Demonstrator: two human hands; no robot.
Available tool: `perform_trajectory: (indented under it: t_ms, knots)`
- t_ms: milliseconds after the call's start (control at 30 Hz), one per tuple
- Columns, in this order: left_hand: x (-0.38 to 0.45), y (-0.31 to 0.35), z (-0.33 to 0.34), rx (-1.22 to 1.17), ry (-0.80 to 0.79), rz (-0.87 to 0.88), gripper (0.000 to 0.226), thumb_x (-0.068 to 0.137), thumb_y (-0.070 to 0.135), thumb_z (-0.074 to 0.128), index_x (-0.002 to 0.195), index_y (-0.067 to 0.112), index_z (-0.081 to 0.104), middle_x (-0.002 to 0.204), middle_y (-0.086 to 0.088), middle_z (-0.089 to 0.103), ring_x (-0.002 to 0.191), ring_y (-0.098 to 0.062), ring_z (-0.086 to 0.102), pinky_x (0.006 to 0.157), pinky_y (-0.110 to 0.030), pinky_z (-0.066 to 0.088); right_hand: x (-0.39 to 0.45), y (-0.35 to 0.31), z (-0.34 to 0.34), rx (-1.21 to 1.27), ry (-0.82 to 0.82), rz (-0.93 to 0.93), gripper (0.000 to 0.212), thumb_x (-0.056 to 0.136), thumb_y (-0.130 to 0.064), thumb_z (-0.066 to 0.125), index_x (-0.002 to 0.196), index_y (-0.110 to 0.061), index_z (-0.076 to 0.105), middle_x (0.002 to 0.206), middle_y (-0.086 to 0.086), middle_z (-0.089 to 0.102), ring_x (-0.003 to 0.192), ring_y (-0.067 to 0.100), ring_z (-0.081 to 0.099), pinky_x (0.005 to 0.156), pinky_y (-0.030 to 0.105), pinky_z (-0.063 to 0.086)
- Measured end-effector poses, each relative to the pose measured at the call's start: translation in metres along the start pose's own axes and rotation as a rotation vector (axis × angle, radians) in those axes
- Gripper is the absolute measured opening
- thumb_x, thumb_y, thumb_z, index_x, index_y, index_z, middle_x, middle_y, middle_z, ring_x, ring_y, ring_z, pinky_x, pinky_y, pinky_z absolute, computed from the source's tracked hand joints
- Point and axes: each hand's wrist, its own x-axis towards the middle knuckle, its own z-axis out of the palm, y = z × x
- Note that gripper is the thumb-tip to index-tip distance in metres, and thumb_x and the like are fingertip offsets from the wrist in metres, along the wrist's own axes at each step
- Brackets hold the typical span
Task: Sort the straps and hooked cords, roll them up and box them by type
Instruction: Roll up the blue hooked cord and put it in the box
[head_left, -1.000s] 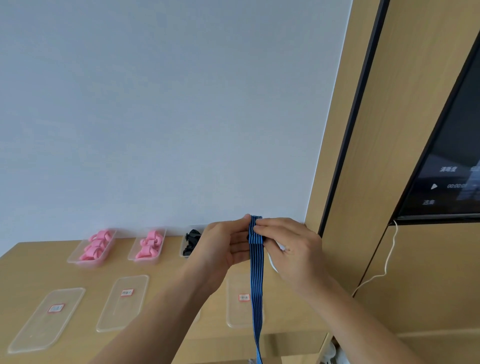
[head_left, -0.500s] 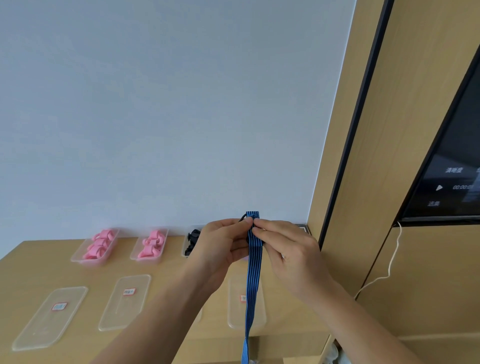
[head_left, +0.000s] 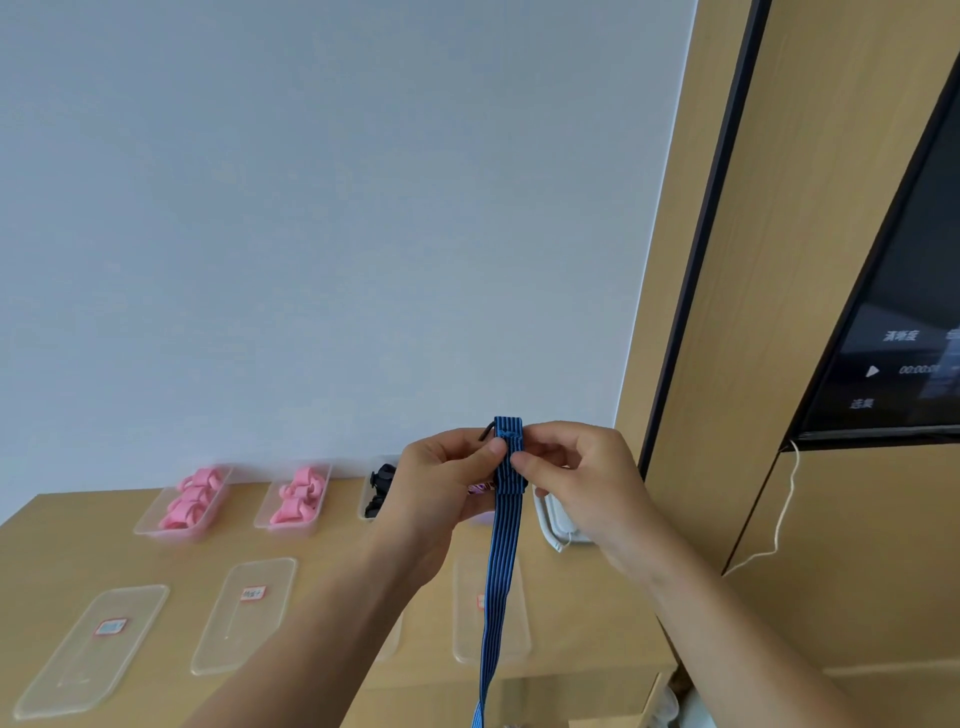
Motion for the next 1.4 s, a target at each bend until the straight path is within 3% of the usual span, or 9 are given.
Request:
perform_trajectory:
  t_ms: [133, 233, 367, 500, 700, 900, 1033, 1167, 1400]
  knots:
    - [0.0, -0.003, 0.001, -0.029, -0.029, -0.02, 0.024, 0.098, 0.017, 0.065, 0.108, -0.004, 0.072, 0.104, -0.03, 0.073, 0.101, -0.048, 0.071, 0.096, -0.067, 0.052, 0.002, -0.001, -0.004, 0.121, -0.01, 0.029, 0.014, 0.089, 0.0, 0.07, 0.097, -0.009, 0.077, 0.085, 0.006, 0.077, 0.075, 0.013, 0.071, 0.062, 0.02, 0.054]
    - [-0.001, -0.003, 0.004, 0.007, -0.064, -0.049, 0.036, 0.1, 0.033, 0.063, 0.106, -0.002, 0.071, 0.105, -0.025, 0.075, 0.106, -0.046, 0.069, 0.101, -0.062, 0.052, 0.005, -0.001, -0.006, 0.233, 0.034, 0.059, 0.01, 0.087, 0.002, 0.072, 0.095, -0.002, 0.076, 0.083, 0.013, 0.077, 0.069, 0.018, 0.069, 0.06, 0.023, 0.055]
    - [-0.005, -0.001, 0.012, 0.131, -0.095, -0.154, 0.057, 0.098, 0.059, 0.052, 0.1, 0.01, 0.081, 0.1, -0.016, 0.078, 0.101, -0.036, 0.074, 0.1, -0.052, 0.055, 0.007, 0.001, -0.008, 0.233, 0.081, 0.033, 0.011, 0.086, 0.0, 0.074, 0.093, -0.007, 0.076, 0.084, 0.007, 0.077, 0.075, 0.02, 0.072, 0.068, 0.027, 0.057]
    - [-0.003, 0.0, 0.014, 0.095, -0.061, -0.196, 0.061, 0.098, 0.061, 0.05, 0.094, 0.009, 0.081, 0.096, -0.017, 0.078, 0.092, -0.035, 0.076, 0.098, -0.053, 0.056, 0.007, 0.007, -0.009, 0.128, 0.127, -0.061, 0.015, 0.085, -0.002, 0.076, 0.092, -0.014, 0.077, 0.087, 0.001, 0.078, 0.084, 0.021, 0.073, 0.08, 0.035, 0.059]
    - [0.001, -0.001, 0.015, 0.02, -0.036, -0.241, 0.073, 0.094, 0.068, 0.05, 0.104, 0.0, 0.075, 0.099, -0.02, 0.078, 0.094, -0.036, 0.076, 0.098, -0.051, 0.056, 0.004, 0.014, -0.006, 0.063, 0.213, -0.195, 0.018, 0.082, 0.001, 0.077, 0.091, -0.014, 0.077, 0.086, -0.003, 0.077, 0.082, 0.015, 0.073, 0.075, 0.025, 0.057]
    - [0.006, -0.001, 0.012, 0.031, -0.048, -0.248, 0.067, 0.096, 0.065, 0.051, 0.107, 0.004, 0.076, 0.102, -0.015, 0.079, 0.1, -0.033, 0.075, 0.102, -0.052, 0.054, 0.002, 0.025, -0.003, -0.081, 0.26, -0.398, 0.014, 0.08, 0.0, 0.078, 0.092, -0.008, 0.077, 0.087, -0.004, 0.075, 0.084, 0.014, 0.073, 0.078, 0.027, 0.058]
    - [0.006, -0.002, 0.012, 0.003, -0.044, -0.219, 0.049, 0.1, 0.048, 0.054, 0.103, 0.005, 0.077, 0.104, -0.017, 0.078, 0.1, -0.033, 0.075, 0.1, -0.05, 0.055, 0.003, 0.029, -0.003, -0.218, 0.281, -0.558, 0.015, 0.078, 0.002, 0.074, 0.091, -0.007, 0.077, 0.087, -0.005, 0.074, 0.083, 0.01, 0.071, 0.076, 0.023, 0.057]
    - [0.008, -0.001, 0.01, -0.017, -0.064, -0.203, 0.039, 0.102, 0.034, 0.058, 0.084, 0.01, 0.083, 0.1, -0.019, 0.077, 0.094, -0.033, 0.076, 0.094, -0.048, 0.058, 0.001, 0.033, -0.004, -0.355, 0.338, -0.675, 0.021, 0.074, 0.006, 0.07, 0.09, -0.006, 0.076, 0.09, -0.003, 0.074, 0.086, 0.008, 0.069, 0.077, 0.022, 0.055]
    - [0.009, 0.001, 0.005, -0.015, -0.063, -0.147, 0.033, 0.1, 0.028, 0.062, 0.103, 0.0, 0.079, 0.106, -0.026, 0.074, 0.106, -0.047, 0.07, 0.102, -0.058, 0.053, -0.002, 0.039, -0.001, -0.493, 0.341, -0.783, 0.02, 0.075, 0.01, 0.07, 0.088, -0.004, 0.077, 0.091, 0.003, 0.075, 0.089, 0.01, 0.067, 0.082, 0.016, 0.052]
